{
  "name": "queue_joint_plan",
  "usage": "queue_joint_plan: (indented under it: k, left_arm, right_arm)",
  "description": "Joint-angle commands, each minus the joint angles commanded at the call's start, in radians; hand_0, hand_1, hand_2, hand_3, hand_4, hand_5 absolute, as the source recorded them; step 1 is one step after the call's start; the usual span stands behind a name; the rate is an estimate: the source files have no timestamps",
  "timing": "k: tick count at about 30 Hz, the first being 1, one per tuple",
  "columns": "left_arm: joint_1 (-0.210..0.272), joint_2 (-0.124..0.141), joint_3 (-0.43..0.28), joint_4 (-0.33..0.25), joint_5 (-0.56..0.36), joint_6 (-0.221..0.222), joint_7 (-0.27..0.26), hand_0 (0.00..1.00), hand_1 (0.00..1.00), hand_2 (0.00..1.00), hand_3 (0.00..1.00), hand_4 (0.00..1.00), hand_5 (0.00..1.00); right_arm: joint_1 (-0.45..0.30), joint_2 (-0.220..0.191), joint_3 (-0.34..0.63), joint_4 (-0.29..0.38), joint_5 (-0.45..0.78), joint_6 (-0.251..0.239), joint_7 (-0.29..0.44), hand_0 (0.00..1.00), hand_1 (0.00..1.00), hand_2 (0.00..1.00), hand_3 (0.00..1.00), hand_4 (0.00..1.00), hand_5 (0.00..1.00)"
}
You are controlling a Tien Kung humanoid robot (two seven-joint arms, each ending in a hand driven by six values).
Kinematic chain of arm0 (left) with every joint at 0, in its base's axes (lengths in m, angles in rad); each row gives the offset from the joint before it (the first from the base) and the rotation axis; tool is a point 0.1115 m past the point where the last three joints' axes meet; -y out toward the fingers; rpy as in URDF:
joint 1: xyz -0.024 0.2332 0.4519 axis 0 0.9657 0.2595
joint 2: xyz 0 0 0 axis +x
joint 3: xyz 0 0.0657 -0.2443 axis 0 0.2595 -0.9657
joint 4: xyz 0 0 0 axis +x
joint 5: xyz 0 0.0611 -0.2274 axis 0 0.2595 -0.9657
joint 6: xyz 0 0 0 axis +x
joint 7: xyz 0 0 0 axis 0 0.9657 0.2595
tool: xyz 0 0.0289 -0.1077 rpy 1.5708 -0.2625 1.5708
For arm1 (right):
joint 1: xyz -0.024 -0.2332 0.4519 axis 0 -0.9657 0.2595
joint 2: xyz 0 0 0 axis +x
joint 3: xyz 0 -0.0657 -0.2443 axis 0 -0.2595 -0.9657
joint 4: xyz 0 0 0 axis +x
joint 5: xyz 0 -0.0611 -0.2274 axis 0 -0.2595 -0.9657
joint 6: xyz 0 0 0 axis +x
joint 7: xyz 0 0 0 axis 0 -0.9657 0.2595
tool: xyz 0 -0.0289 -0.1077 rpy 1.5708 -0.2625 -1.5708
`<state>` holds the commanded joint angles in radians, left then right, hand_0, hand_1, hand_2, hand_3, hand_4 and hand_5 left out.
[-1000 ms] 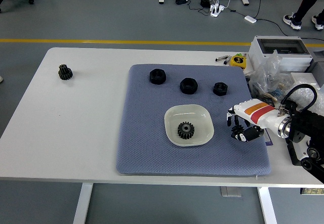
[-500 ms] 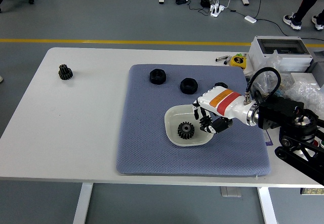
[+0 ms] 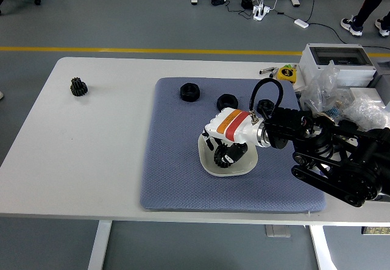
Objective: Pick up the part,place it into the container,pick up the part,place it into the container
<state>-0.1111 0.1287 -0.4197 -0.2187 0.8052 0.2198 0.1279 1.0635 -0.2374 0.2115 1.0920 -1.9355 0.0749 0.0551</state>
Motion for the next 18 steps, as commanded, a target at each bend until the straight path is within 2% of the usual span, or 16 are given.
queue_joint_plan:
  k: [4,7,8,13,14,18]
  left_arm:
    - [0.000,0.002,0.001,0.000,-0.002,0.001,-0.001,0.652,0.647,0.621,0.555,0.593,0.499]
    - [0.000,0.003,-0.002,0.000,0.004,0.000,0.001,0.652,0.647,0.621,0.555,0.593,0.499]
    - [0.000,0.003,-0.003,0.000,0.005,-0.001,0.002,0.651,0.646,0.620,0.555,0.593,0.498]
    - [-0.005,0.003,-0.002,-0.001,0.006,-0.001,0.002,0.651,0.646,0.620,0.555,0.593,0.498]
    - [-0.005,0.003,-0.001,-0.001,0.004,-0.001,0.001,0.652,0.647,0.620,0.555,0.593,0.498]
    - [-0.006,0.003,0.000,0.000,0.002,0.000,0.000,0.652,0.647,0.620,0.555,0.593,0.498]
  right_arm:
    - [0.008,0.025,-0.003,-0.043,0.011,-0.004,-0.001,0.107,0.228,0.331,0.465,0.765,0.077]
    - [0.014,0.034,-0.010,-0.051,0.015,-0.001,0.000,0.107,0.228,0.331,0.465,0.765,0.077]
    - [0.016,0.037,-0.013,-0.054,0.017,0.002,-0.001,0.110,0.229,0.334,0.475,0.804,0.053]
    - [0.017,0.044,-0.022,-0.074,0.035,0.021,-0.010,0.110,0.229,0.334,0.475,0.804,0.053]
    - [0.017,0.043,-0.023,-0.075,0.038,0.024,-0.010,0.077,0.223,0.366,0.513,0.843,0.307]
    - [0.015,0.040,-0.021,-0.076,0.035,0.026,-0.008,0.077,0.223,0.366,0.513,0.843,0.307]
